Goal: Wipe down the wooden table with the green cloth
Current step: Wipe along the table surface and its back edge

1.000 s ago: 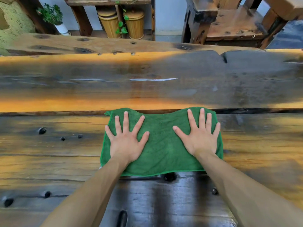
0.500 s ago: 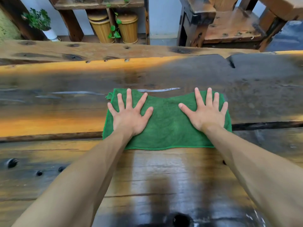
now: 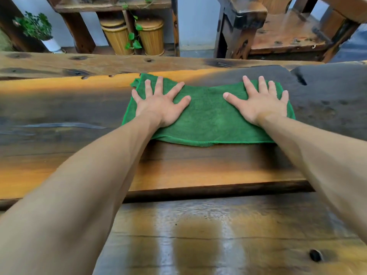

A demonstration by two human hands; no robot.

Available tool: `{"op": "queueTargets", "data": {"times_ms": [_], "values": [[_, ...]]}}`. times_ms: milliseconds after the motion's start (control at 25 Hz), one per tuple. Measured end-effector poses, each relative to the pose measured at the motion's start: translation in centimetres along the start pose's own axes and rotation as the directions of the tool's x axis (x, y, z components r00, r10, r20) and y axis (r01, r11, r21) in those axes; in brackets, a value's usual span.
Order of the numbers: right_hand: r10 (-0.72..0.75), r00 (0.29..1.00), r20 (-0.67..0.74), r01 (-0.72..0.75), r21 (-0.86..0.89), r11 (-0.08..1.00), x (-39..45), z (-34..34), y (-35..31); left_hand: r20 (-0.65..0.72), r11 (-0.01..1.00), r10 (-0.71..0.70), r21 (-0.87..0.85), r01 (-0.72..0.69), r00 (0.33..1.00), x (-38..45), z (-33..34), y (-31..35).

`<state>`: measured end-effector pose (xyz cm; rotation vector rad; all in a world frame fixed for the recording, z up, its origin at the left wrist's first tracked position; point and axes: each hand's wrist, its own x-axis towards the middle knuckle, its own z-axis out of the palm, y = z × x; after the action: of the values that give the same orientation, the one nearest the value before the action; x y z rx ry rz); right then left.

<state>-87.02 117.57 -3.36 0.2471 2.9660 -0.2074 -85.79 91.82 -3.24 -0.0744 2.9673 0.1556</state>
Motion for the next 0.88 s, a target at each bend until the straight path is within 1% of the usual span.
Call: {"op": "queueTargets", "data": {"times_ms": [160, 400, 640, 760, 880], "values": [[-0.058, 0.998, 0.015, 0.058, -0.015, 0.998, 3.3, -0.6, -0.2, 0.007, 0.999, 0.052, 0.002, -0.052, 0.999, 3.7, -0.4, 0.4], [-0.125, 0.992, 0.020, 0.125, -0.030, 0.992, 6.9, -1.0, -0.6, -0.023, 0.991, 0.130, 0.022, -0.130, 0.991, 7.3, -0.6, 1.3], [-0.131, 0.991, -0.003, 0.131, -0.025, 0.991, 7.5, -1.0, -0.8, -0.032, 0.992, 0.123, 0.036, -0.122, 0.992, 7.5, -0.6, 1.7], [-0.163, 0.987, -0.009, 0.162, -0.048, 0.986, 7.2, -0.8, -0.9, -0.023, 0.993, 0.115, 0.022, -0.114, 0.993, 6.9, -0.5, 2.3], [-0.223, 0.975, -0.003, 0.222, -0.079, 0.972, 6.4, -0.4, -1.0, -0.002, 0.985, 0.170, 0.034, -0.170, 0.985, 5.9, -0.2, 3.4]]}}
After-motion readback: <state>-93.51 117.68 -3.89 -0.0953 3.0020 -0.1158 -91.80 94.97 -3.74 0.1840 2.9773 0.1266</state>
